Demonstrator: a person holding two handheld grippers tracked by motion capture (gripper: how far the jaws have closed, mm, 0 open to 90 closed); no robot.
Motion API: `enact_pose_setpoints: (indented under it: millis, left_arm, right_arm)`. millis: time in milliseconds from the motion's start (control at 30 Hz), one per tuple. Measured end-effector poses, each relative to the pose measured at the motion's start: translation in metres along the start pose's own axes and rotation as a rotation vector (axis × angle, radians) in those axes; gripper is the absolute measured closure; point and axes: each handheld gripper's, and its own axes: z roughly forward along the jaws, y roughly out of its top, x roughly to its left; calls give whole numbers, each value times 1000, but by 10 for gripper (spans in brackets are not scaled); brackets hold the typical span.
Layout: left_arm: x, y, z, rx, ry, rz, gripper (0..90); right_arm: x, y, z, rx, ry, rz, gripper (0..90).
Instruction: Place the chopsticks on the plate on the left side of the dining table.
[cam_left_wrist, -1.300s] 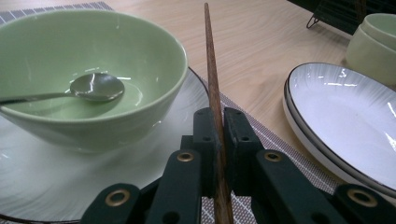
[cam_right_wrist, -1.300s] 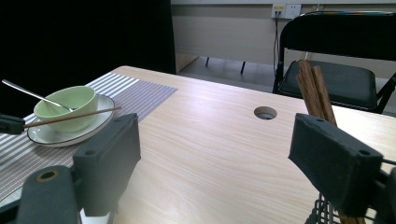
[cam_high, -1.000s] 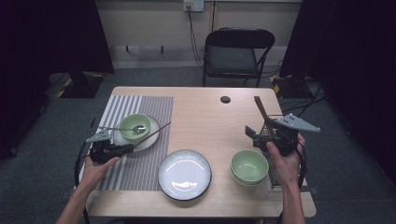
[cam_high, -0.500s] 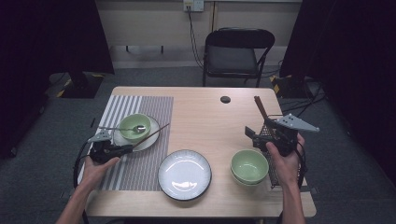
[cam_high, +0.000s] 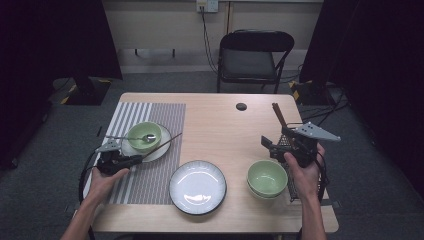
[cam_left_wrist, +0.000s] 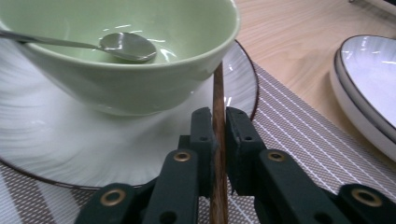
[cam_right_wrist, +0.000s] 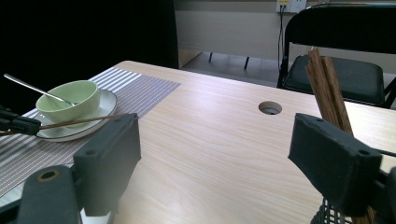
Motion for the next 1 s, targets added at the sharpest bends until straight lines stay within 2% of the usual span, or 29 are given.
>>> enact_pose_setpoints:
  millis: [167, 400, 433, 533, 1000]
  left_arm:
    - [1, -1, -1, -4, 11, 1, 809]
    - [0, 2, 4, -11, 11, -7, 716]
    - [0, 2, 5, -10, 14, -14, 717]
    - [2, 2, 6, -6, 15, -13, 815]
    - [6, 1, 5, -10, 12, -15, 817]
  right_arm:
    - [0, 0, 1, 2, 0, 2, 159]
    - [0, -1, 2, 7, -1, 0, 159]
    - [0, -1, 2, 7, 1, 1, 159]
    - [0, -1, 3, 9, 1, 1, 159]
    - [0, -1, 3, 10, -6, 6, 159]
